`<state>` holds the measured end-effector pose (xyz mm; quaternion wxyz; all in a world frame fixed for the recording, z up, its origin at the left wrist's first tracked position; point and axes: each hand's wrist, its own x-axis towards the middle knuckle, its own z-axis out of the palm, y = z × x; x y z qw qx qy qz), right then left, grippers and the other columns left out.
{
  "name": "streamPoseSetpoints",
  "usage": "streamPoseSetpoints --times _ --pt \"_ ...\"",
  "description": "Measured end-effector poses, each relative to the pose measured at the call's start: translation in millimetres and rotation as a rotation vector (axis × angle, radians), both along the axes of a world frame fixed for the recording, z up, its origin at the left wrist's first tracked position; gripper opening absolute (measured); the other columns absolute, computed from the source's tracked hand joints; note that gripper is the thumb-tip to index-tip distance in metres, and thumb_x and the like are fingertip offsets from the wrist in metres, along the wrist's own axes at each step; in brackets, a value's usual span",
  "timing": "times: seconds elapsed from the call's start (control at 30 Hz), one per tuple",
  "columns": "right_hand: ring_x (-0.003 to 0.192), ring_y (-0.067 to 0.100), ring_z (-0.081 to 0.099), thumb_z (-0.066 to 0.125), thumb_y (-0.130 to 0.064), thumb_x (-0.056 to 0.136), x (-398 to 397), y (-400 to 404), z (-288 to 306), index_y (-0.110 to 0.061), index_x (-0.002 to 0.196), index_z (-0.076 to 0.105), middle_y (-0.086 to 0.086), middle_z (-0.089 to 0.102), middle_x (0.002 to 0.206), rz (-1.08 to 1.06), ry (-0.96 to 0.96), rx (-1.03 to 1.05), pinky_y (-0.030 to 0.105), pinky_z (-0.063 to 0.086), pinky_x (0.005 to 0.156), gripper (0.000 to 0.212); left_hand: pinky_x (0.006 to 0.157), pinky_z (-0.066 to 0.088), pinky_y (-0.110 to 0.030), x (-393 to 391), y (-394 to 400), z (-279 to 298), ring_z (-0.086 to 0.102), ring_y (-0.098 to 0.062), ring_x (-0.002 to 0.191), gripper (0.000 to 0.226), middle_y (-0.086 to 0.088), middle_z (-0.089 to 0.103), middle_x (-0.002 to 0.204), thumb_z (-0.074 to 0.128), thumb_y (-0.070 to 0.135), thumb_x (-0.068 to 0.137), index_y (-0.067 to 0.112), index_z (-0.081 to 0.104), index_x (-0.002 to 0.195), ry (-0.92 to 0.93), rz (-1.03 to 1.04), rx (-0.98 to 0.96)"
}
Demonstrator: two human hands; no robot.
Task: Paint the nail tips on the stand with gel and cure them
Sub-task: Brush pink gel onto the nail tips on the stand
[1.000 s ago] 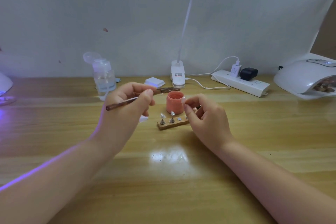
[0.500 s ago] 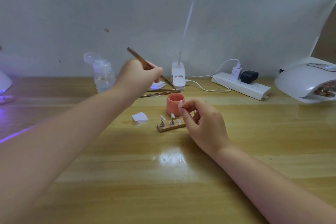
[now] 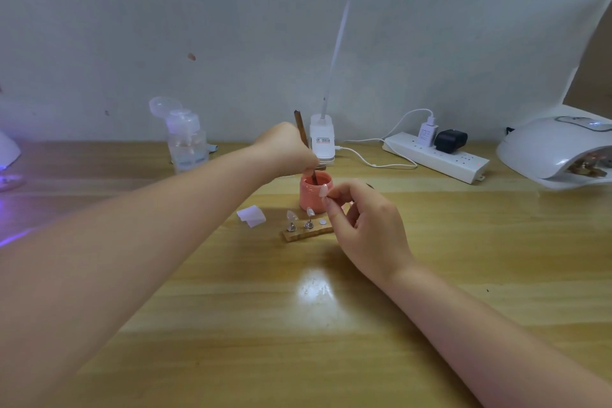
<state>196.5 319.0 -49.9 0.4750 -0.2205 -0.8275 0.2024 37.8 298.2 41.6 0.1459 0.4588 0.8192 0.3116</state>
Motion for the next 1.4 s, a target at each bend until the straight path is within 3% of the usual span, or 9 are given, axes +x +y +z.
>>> streamPoseSetpoints --times 0.17,0.33,0.47,0.67,0.83,1.13,1.4 --pt "0.053 0.020 0.049 0.066 -0.013 0.088 0.4 -1.0 0.8 -0.014 0.086 0.064 -0.006 0.063 0.076 -0.006 -0.005 0.000 0.039 0.045 0.057 0.004 0.070 0.044 -0.029 -8.3 -6.3 -0.7 0.057 -0.018 0.080 0.017 -0.009 0.072 0.093 0.068 0.013 0.084 0.001 0.073 0.095 -0.192 0.023 0.114" --pt "0.055 0.019 0.050 0.066 -0.013 0.088 0.6 -1.9 1.5 -0.014 0.087 0.065 -0.007 0.064 0.077 -0.008 -0.010 -0.001 0.038 0.045 0.059 0.002 0.053 0.032 -0.025 -19.6 -18.3 4.6 0.050 -0.011 0.063 0.005 0.010 0.067 0.055 0.066 0.017 0.086 0.013 0.067 0.082 -0.387 0.149 0.247" --pt "0.055 0.017 0.049 0.066 -0.013 0.089 0.4 -2.0 2.4 -0.013 0.087 0.065 -0.008 0.062 0.077 -0.002 -0.015 0.002 0.037 0.045 0.058 0.003 0.052 0.029 -0.024 -27.3 -27.4 -0.3 0.046 -0.010 0.058 0.008 0.010 0.065 0.051 0.064 0.018 0.086 0.014 0.069 0.090 -0.523 0.201 0.267" --pt "0.054 0.018 0.050 0.066 -0.013 0.089 0.5 -2.0 1.8 -0.014 0.087 0.065 -0.008 0.063 0.077 -0.006 -0.018 0.001 0.038 0.046 0.058 0.003 0.051 0.027 -0.025 -36.2 -36.3 -8.4 0.044 -0.011 0.057 0.010 0.009 0.065 0.050 0.065 0.018 0.084 0.014 0.068 0.093 -0.529 0.234 0.269" --pt "0.055 0.018 0.050 0.066 -0.013 0.089 0.8 -1.7 1.8 -0.014 0.086 0.065 -0.008 0.063 0.077 -0.005 -0.018 0.005 0.037 0.046 0.058 0.003 0.051 0.027 -0.025 -46.9 -42.6 -6.8 0.042 -0.011 0.055 0.002 0.009 0.064 0.049 0.065 0.018 0.082 0.017 0.065 0.084 -0.522 0.271 0.280" --pt "0.053 0.019 0.051 0.066 -0.013 0.089 0.9 -2.0 2.5 -0.013 0.086 0.065 -0.007 0.064 0.077 0.007 -0.018 0.003 0.038 0.046 0.057 0.003 0.050 0.030 -0.022 -42.4 -36.6 -13.2 0.047 -0.006 0.052 0.005 0.010 0.068 0.057 0.066 0.022 0.085 0.020 0.067 0.082 -0.622 0.211 0.252" --pt "0.050 0.012 0.046 0.067 -0.013 0.088 1.0 -3.2 1.9 -0.014 0.084 0.064 -0.011 0.063 0.076 -0.004 -0.010 0.016 0.030 0.041 0.055 0.005 0.049 0.032 -0.018 -52.7 -49.8 -17.8 0.050 -0.004 0.051 0.008 0.010 0.065 0.055 0.063 0.018 0.089 0.019 0.066 0.082 -0.720 0.225 0.290"
